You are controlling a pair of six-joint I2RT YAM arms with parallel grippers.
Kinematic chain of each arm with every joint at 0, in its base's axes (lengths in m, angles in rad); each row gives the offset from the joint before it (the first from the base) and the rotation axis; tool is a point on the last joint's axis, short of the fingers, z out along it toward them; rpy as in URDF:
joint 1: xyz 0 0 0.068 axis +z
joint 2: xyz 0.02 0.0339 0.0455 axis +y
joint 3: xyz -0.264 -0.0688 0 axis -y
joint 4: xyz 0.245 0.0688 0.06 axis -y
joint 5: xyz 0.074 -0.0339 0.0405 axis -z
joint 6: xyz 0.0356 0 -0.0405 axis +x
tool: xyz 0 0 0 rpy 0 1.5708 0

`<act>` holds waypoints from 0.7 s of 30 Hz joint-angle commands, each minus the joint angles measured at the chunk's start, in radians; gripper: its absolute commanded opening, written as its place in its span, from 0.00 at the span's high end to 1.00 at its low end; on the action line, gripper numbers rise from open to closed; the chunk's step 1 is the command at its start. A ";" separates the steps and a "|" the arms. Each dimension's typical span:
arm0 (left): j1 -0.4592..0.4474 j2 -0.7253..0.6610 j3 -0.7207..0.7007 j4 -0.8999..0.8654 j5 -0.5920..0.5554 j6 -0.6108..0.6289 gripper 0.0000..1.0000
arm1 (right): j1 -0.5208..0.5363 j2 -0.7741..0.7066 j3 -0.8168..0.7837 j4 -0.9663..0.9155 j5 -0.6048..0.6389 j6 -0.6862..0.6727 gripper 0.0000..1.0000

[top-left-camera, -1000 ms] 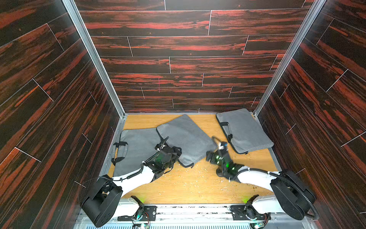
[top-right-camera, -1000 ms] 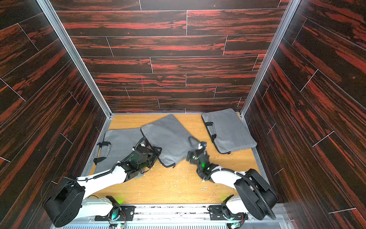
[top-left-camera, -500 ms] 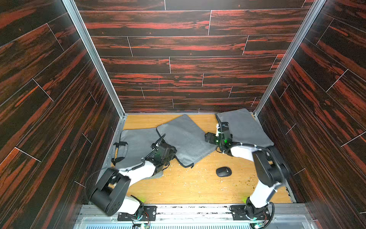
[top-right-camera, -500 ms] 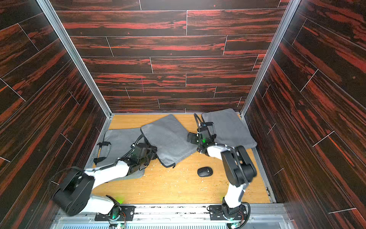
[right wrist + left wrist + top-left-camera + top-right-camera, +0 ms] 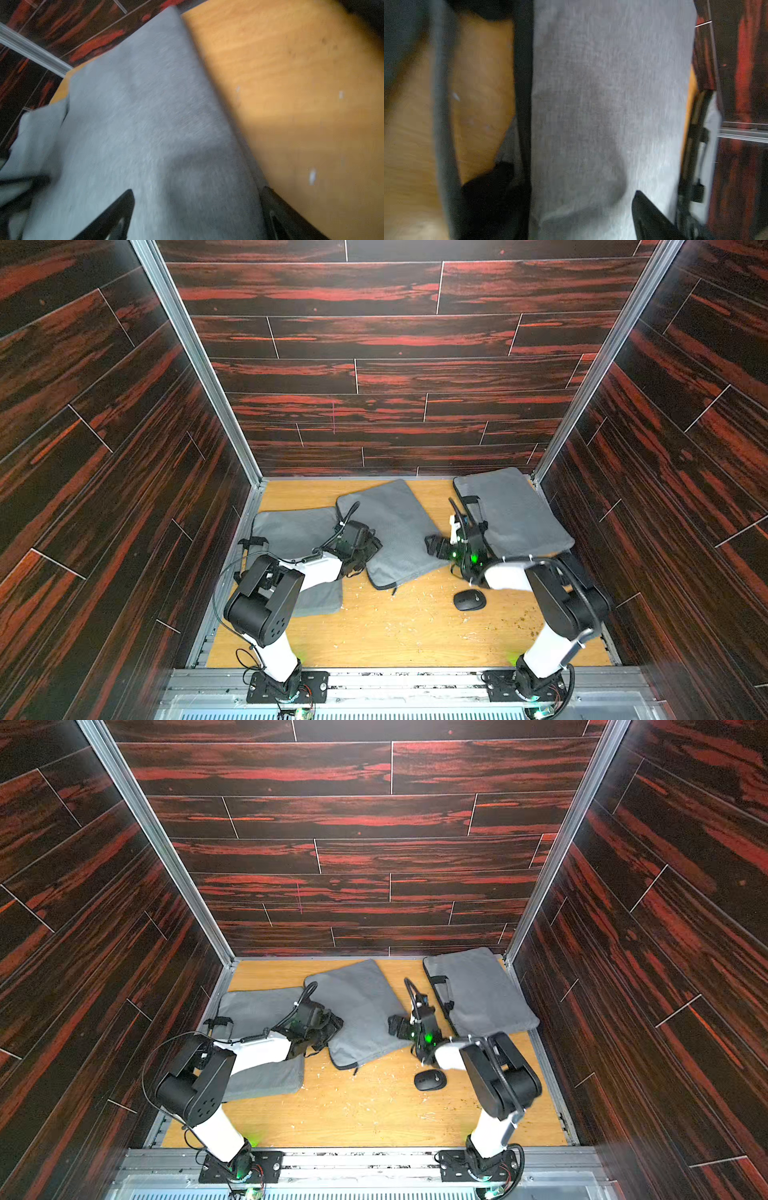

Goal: Put the mouse into the laptop bag
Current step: Adjust the zippered laptop bag at the center of the board.

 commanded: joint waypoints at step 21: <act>-0.011 -0.080 0.132 -0.334 -0.277 0.264 0.13 | 0.305 -0.124 -0.119 -0.093 0.099 0.173 0.04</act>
